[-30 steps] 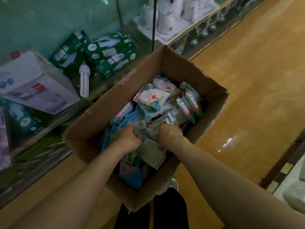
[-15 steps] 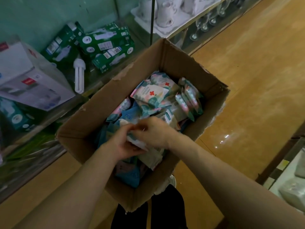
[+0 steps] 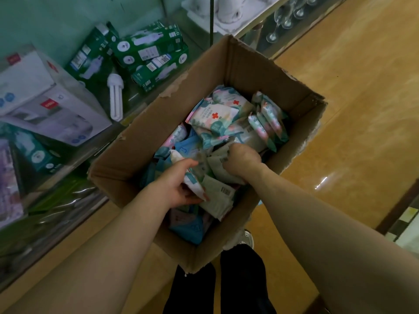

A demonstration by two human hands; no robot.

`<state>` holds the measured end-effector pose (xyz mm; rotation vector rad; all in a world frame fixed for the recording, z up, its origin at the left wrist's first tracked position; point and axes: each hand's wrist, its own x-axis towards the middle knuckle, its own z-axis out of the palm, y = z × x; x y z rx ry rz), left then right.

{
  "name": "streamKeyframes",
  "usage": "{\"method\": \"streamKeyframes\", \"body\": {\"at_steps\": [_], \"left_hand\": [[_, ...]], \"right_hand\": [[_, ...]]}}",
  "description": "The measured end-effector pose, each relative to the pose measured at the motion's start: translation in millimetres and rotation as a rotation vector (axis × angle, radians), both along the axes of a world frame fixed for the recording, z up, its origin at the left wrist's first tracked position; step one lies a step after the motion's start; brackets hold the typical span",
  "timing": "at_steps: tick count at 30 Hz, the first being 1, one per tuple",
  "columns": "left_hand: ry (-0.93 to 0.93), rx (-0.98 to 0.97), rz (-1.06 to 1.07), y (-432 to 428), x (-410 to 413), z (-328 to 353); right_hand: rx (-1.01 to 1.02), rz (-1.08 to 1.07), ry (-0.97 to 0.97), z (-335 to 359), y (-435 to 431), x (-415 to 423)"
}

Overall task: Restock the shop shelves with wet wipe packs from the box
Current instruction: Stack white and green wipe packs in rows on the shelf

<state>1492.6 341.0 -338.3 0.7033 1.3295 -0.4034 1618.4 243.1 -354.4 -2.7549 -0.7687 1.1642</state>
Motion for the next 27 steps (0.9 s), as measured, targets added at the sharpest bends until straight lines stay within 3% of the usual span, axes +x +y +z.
{"method": "streamKeyframes", "body": {"at_steps": [7,18,23,27], "left_hand": [[-0.063,0.057,-0.096,-12,23,68],[-0.444,0.087,-0.352,-124,88,249],[-0.591,0.152,-0.469,-207,96,297],[-0.711,0.162,-0.594,-281,100,324]], "right_hand": [[0.288,-0.184,-0.069,97,-39,-7],[0.578,-0.746,-0.558,290,-162,-19],[0.777,-1.094,-0.769,338,-240,-44],[0.764,-1.252,-0.952,359,-308,-61]]}}
